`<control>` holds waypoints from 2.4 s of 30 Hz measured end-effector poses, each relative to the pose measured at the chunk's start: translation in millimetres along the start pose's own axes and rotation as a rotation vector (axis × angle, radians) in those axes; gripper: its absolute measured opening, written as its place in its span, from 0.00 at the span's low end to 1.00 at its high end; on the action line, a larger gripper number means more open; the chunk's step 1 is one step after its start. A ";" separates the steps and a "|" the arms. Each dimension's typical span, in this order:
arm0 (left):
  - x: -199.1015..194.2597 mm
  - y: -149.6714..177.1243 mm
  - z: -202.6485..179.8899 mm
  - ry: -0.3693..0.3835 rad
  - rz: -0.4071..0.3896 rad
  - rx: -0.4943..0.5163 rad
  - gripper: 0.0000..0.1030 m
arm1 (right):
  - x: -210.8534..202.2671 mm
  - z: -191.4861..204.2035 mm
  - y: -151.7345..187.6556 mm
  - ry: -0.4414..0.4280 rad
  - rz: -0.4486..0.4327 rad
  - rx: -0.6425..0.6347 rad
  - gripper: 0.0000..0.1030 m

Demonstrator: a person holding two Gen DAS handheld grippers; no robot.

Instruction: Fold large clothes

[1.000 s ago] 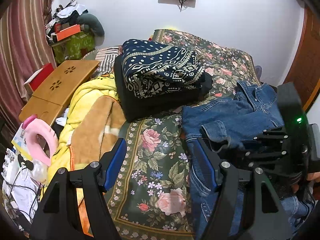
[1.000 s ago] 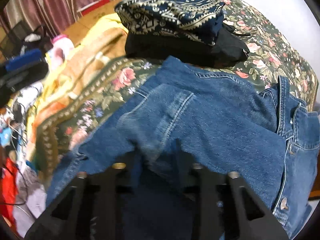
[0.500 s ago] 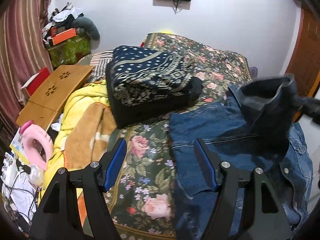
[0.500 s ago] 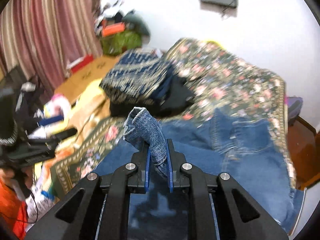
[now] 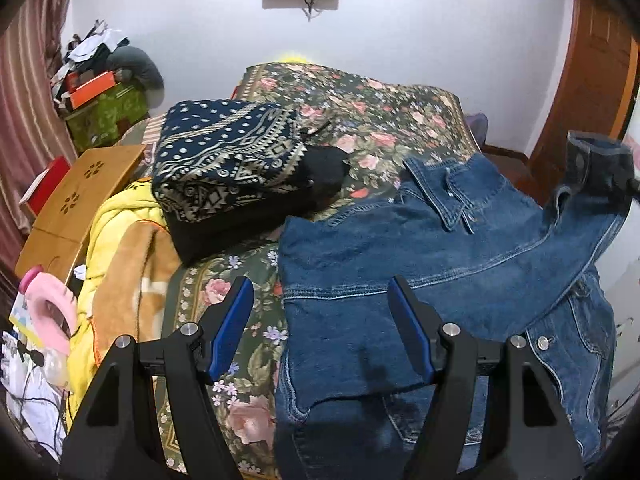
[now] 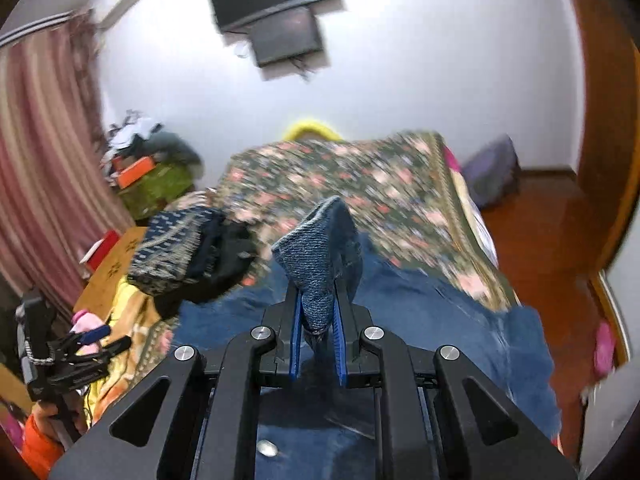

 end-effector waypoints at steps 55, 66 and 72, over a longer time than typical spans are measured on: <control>48.5 -28.4 -116.4 0.113 0.072 0.119 0.67 | -24.6 -274.0 120.1 0.094 0.178 0.830 0.59; 54.5 -28.3 -120.8 0.119 0.086 0.102 0.66 | -11.7 -299.2 113.9 0.151 0.119 0.896 0.28; 43.4 -24.6 -118.7 0.084 0.068 0.129 0.66 | -32.2 -287.7 90.9 0.207 0.052 0.802 0.12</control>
Point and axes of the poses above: each gripper's, at about its wrist camera, not at the fingertips, and x roughly the way its jaws point, z to its left, y to its underside, the point moved 6 cm from there along x, roughly the way its jaws point, and after that the axes turned 7 degrees about x, right-handed, at the moved point
